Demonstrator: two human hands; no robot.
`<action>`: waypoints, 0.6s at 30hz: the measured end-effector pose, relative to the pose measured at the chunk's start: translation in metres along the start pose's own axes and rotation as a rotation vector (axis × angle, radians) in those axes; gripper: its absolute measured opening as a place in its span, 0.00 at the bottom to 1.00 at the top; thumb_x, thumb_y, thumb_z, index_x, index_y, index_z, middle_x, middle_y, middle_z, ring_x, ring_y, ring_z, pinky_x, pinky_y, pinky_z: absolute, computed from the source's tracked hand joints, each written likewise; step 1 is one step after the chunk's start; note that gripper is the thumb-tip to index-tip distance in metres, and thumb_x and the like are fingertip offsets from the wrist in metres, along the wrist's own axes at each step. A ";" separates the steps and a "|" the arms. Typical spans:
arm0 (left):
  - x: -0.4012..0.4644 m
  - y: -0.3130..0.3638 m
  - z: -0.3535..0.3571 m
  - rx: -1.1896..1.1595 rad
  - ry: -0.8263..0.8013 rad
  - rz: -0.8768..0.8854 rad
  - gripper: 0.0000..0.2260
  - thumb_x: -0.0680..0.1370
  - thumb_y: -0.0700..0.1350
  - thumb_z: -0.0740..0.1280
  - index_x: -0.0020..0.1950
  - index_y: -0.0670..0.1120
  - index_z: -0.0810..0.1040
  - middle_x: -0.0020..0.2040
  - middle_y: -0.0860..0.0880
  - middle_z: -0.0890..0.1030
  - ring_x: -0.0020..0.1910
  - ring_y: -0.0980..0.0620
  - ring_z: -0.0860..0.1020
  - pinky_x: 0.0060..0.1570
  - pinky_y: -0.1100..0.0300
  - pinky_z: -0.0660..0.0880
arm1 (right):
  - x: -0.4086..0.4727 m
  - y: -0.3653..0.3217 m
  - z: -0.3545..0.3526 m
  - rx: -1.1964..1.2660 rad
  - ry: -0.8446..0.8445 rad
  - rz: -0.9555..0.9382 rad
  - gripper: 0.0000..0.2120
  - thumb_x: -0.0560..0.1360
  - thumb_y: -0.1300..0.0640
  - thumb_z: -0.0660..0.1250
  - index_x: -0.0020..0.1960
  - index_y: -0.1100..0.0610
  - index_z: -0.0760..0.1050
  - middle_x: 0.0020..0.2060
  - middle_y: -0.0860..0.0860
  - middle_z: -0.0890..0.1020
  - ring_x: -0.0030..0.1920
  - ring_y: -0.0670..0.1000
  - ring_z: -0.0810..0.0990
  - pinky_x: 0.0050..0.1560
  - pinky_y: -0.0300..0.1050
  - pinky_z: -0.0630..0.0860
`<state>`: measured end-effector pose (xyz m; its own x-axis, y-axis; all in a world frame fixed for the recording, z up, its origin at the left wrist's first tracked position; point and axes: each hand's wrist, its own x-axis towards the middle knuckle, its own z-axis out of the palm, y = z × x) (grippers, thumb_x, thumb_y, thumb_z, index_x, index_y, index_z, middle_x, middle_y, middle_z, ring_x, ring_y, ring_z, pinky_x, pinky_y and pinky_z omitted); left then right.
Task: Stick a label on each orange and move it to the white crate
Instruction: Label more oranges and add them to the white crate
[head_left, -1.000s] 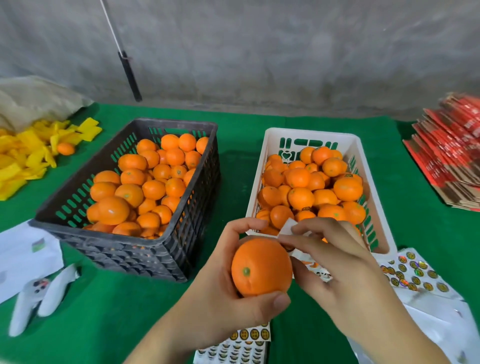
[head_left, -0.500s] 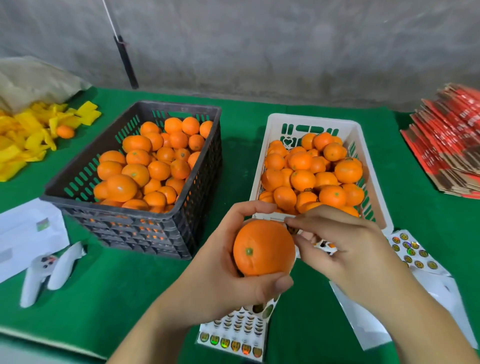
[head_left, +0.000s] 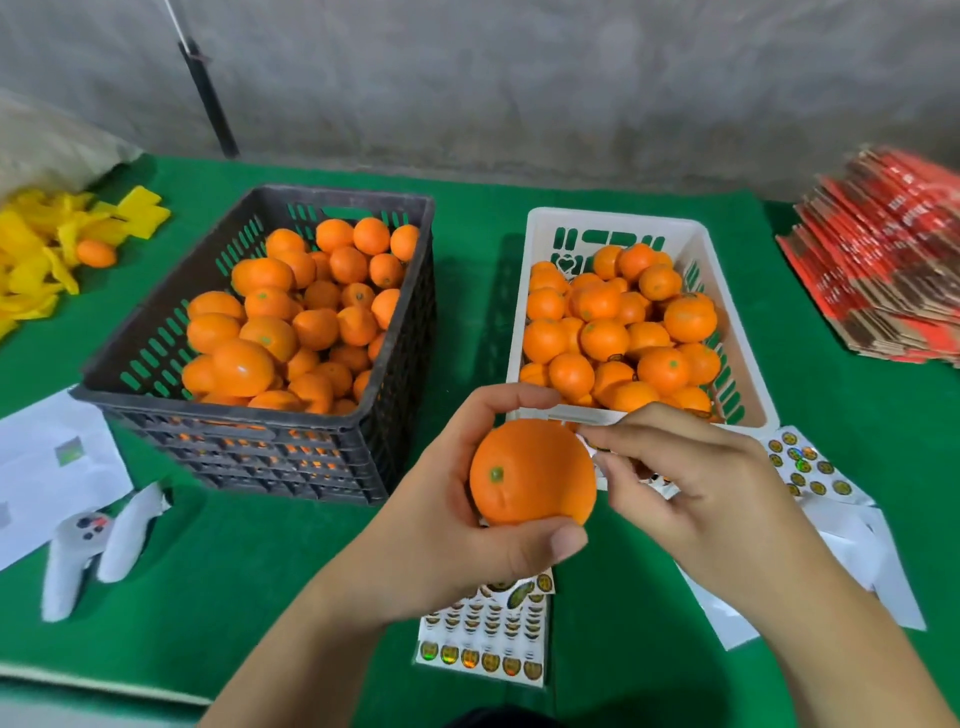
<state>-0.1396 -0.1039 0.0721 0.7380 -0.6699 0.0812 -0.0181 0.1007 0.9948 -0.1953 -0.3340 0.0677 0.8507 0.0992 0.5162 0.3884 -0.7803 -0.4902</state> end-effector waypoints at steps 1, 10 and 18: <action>-0.001 0.001 -0.004 0.003 -0.011 -0.005 0.38 0.70 0.49 0.82 0.75 0.55 0.67 0.56 0.52 0.80 0.47 0.46 0.85 0.42 0.53 0.83 | 0.000 -0.002 0.001 0.033 -0.004 0.010 0.10 0.77 0.62 0.72 0.56 0.59 0.87 0.45 0.44 0.82 0.43 0.40 0.79 0.47 0.33 0.73; -0.010 -0.002 -0.021 -0.043 -0.012 -0.010 0.32 0.69 0.44 0.79 0.71 0.56 0.71 0.56 0.57 0.81 0.48 0.54 0.84 0.44 0.61 0.80 | 0.009 -0.062 0.025 0.165 0.260 0.099 0.09 0.79 0.61 0.71 0.57 0.50 0.83 0.51 0.48 0.83 0.51 0.48 0.82 0.50 0.38 0.76; -0.019 -0.025 -0.029 -0.146 0.126 -0.182 0.32 0.67 0.56 0.80 0.69 0.59 0.75 0.60 0.50 0.82 0.57 0.47 0.84 0.51 0.54 0.82 | -0.008 -0.067 0.047 0.072 -0.226 0.169 0.35 0.75 0.42 0.71 0.80 0.41 0.67 0.68 0.39 0.70 0.72 0.49 0.70 0.68 0.31 0.65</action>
<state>-0.1335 -0.0727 0.0437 0.7986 -0.5906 -0.1156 0.2133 0.0982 0.9720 -0.2121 -0.2535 0.0636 0.9597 0.1125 0.2573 0.2514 -0.7525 -0.6087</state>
